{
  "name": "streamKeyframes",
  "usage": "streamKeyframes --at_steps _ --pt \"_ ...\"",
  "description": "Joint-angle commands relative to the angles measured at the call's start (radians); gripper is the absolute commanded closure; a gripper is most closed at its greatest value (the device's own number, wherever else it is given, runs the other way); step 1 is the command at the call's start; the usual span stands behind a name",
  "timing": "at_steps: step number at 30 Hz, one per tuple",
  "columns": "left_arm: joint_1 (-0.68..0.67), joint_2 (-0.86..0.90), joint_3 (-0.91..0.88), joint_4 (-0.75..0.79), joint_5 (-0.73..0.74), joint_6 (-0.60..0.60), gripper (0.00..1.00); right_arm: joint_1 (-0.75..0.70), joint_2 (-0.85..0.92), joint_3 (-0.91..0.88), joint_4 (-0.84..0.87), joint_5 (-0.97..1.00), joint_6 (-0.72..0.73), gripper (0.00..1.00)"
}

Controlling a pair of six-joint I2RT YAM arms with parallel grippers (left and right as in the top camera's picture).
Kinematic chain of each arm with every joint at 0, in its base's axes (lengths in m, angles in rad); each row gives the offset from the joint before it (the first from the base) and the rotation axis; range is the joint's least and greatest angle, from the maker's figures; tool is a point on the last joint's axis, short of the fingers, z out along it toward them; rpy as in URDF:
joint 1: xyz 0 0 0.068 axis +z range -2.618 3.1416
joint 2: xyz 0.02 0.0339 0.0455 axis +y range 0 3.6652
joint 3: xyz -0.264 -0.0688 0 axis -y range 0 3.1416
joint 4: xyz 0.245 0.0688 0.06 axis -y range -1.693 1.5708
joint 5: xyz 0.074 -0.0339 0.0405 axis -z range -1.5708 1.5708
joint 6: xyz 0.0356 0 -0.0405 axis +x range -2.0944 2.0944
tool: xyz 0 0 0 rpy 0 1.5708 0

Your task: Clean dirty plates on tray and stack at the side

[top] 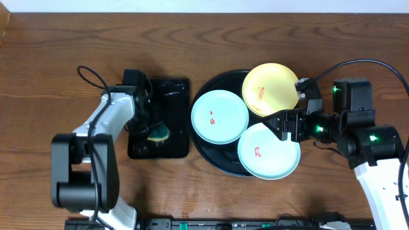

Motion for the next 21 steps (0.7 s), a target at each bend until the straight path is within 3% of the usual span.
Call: streamKeyframes --at_steps 1,8,16,19,20,21 --pt "-0.004 -0.106 0.013 -0.044 0.016 0.041 0.67 0.014 -0.003 0.019 -0.002 -0.011 0.004 0.23" --pt "-0.013 -0.138 -0.014 -0.051 -0.026 0.094 0.50 0.014 -0.003 0.019 0.003 0.007 0.004 0.22" --pt "-0.012 -0.032 -0.091 0.089 -0.094 0.086 0.51 0.024 -0.001 0.019 0.003 0.068 0.002 0.21" --pt "-0.012 0.023 -0.094 0.127 -0.080 0.062 0.63 0.051 0.006 0.019 0.007 0.087 -0.039 0.20" --pt "-0.012 0.040 -0.094 0.135 -0.061 0.063 0.71 0.063 0.010 0.019 0.008 0.087 -0.056 0.20" --pt "-0.012 0.051 -0.094 0.137 -0.044 0.063 0.86 0.078 0.014 0.019 0.010 0.091 -0.074 0.20"
